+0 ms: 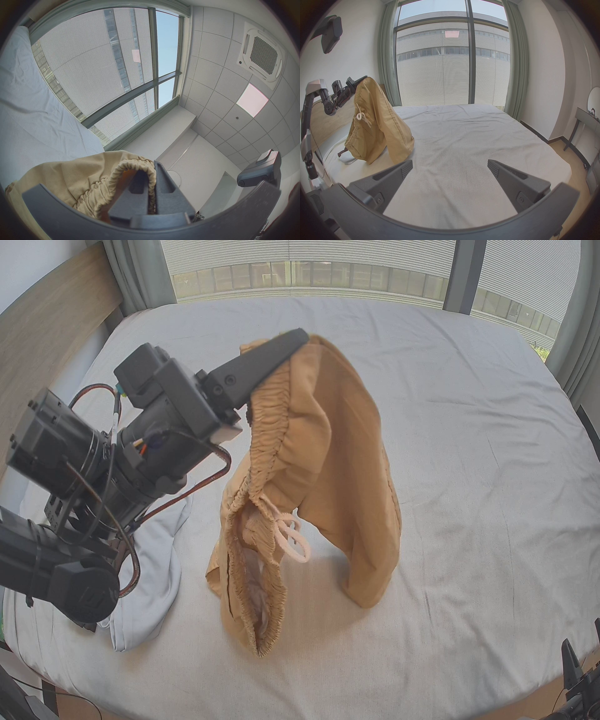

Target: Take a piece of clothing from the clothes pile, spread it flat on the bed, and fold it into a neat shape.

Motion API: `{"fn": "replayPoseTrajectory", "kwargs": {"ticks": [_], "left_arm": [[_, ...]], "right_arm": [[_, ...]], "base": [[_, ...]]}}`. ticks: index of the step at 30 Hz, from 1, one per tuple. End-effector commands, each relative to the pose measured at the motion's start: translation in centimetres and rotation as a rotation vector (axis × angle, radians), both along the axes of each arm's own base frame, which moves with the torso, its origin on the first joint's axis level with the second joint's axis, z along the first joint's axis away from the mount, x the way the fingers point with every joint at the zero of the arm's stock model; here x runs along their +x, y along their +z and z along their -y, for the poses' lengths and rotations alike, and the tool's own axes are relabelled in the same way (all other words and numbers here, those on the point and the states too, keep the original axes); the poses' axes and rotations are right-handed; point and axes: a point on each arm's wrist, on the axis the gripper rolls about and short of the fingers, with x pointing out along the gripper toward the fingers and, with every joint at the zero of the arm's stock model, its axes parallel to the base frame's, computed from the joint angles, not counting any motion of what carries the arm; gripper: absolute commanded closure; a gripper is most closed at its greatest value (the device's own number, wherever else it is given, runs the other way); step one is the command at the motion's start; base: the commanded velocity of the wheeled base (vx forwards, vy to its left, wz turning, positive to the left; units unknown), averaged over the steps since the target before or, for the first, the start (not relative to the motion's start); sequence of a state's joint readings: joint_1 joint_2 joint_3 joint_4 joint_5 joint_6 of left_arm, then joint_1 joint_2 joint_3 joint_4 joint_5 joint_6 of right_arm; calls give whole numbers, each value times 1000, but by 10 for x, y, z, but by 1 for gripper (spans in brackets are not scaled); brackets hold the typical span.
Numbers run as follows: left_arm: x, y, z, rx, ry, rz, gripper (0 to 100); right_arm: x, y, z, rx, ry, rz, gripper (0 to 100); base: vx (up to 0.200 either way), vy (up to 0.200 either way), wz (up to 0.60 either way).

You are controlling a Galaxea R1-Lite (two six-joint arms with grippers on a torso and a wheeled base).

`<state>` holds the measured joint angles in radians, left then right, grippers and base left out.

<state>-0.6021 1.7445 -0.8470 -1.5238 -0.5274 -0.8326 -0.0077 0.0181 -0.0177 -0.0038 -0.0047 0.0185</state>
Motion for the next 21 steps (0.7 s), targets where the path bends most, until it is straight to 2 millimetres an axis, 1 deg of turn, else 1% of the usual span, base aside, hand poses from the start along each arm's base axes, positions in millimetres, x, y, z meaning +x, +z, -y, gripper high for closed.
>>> {"fn": "replayPoseTrajectory", "kwargs": {"ticks": [1,5,7,9,14,16,21], "left_arm": [[15,-26,-2,48,50,-51,100],[11,-26,-4,60,61,-29,100],[9,-21,-6,51,58,-19,100],[8,-21,-7,52,61,-17,100],[9,-25,-4,69,66,-1,100],[14,-30,-1,79,70,-7,100],[17,-35,3,98,80,7,100]], "right_arm": [[0,-5,0,0,2,1,0],[0,-5,0,0,0,1,0],[0,-5,0,0,2,1,0],[0,-5,0,0,2,1,0],[0,-5,0,0,2,1,0],[0,-5,0,0,2,1,0],[0,-5,0,-2,2,1,0]], "base": [[0,0,0],[0,0,0],[0,0,0],[0,0,0],[0,0,0],[0,0,0],[0,0,0]]}}
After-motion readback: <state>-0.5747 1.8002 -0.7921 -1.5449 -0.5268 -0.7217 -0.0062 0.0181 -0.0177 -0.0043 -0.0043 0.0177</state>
